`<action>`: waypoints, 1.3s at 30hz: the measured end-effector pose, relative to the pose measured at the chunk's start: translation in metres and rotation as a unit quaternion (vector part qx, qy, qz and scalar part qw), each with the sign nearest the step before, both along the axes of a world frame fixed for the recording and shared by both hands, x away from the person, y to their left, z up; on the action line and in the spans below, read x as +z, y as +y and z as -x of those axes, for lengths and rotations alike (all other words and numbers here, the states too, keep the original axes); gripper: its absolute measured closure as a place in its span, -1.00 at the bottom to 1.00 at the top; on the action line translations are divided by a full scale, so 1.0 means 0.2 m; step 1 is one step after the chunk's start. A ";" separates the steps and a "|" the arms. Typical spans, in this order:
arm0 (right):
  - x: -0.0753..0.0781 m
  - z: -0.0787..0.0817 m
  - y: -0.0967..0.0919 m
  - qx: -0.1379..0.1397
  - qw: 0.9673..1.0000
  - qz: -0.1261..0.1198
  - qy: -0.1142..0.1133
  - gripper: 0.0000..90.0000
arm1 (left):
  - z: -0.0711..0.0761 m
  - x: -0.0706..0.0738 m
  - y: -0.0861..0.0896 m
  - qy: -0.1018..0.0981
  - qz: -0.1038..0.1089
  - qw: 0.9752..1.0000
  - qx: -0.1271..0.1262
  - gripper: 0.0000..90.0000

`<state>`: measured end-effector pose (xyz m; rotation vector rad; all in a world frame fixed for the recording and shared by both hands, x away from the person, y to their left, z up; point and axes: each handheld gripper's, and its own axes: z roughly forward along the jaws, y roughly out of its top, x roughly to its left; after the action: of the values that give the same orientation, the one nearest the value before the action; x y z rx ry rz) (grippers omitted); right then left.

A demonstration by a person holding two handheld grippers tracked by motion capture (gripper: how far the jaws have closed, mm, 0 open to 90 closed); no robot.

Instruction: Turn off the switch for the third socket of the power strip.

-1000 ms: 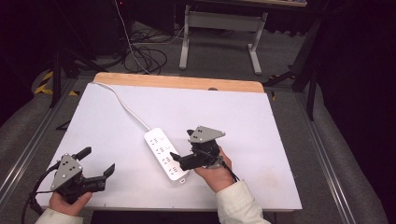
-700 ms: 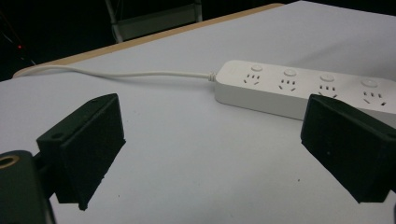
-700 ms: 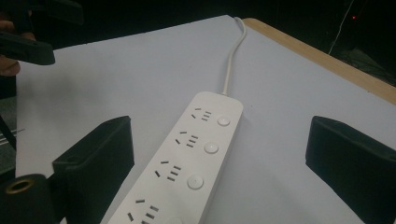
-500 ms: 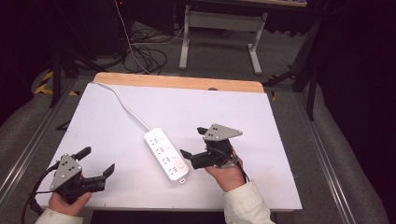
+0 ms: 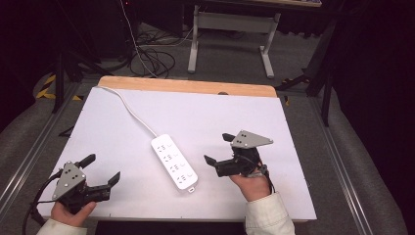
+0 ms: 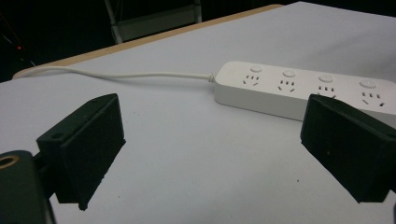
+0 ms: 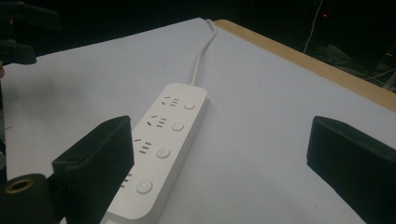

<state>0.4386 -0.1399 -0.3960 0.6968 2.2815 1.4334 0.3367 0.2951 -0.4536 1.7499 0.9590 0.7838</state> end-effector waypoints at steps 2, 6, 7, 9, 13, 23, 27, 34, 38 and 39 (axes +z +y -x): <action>-0.01 0.00 -0.02 -0.003 1.000 -0.001 0.000 -0.83 | 0.00 0.00 0.00 0.000 0.000 1.000 -0.001 -0.85; -0.02 0.00 -0.07 -0.005 1.000 -0.007 0.007 -0.87 | 0.00 0.00 0.00 0.000 0.000 1.000 0.000 -0.85; -0.03 0.00 -0.09 -0.005 1.000 -0.008 0.009 -0.87 | 0.00 0.00 0.00 0.000 0.000 1.000 -0.001 -0.85; -0.04 0.01 -0.11 -0.007 1.000 -0.007 0.012 -0.88 | 0.00 0.00 0.00 0.001 -0.002 1.000 -0.002 -0.85; -0.07 0.01 -0.15 -0.012 1.000 -0.001 0.016 -0.89 | 0.00 0.00 0.00 0.001 0.000 1.000 -0.001 -0.85; -0.16 0.03 -0.26 -0.019 0.999 0.004 0.035 -0.93 | 0.00 0.00 0.00 0.002 0.001 1.000 -0.002 -0.85; -0.19 0.05 -0.31 -0.029 0.999 0.007 0.037 -0.92 | 0.00 0.00 -0.01 0.002 0.001 1.000 0.000 -0.85; -0.25 0.08 -0.38 -0.038 0.998 0.006 0.041 -0.93 | 0.00 0.00 -0.01 0.001 -0.004 1.000 0.000 -0.85; -0.27 0.08 -0.41 -0.036 0.999 0.005 0.040 -0.94 | 0.00 0.00 -0.01 0.001 -0.004 1.000 0.000 -0.85; -0.28 0.09 -0.42 -0.034 0.998 0.005 0.043 -0.94 | 0.00 0.00 -0.01 0.001 -0.004 1.000 0.000 -0.85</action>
<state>0.4214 -0.2239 -0.4520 0.8393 2.3045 1.3856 0.3368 0.2940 -0.4537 1.7586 0.9584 0.7874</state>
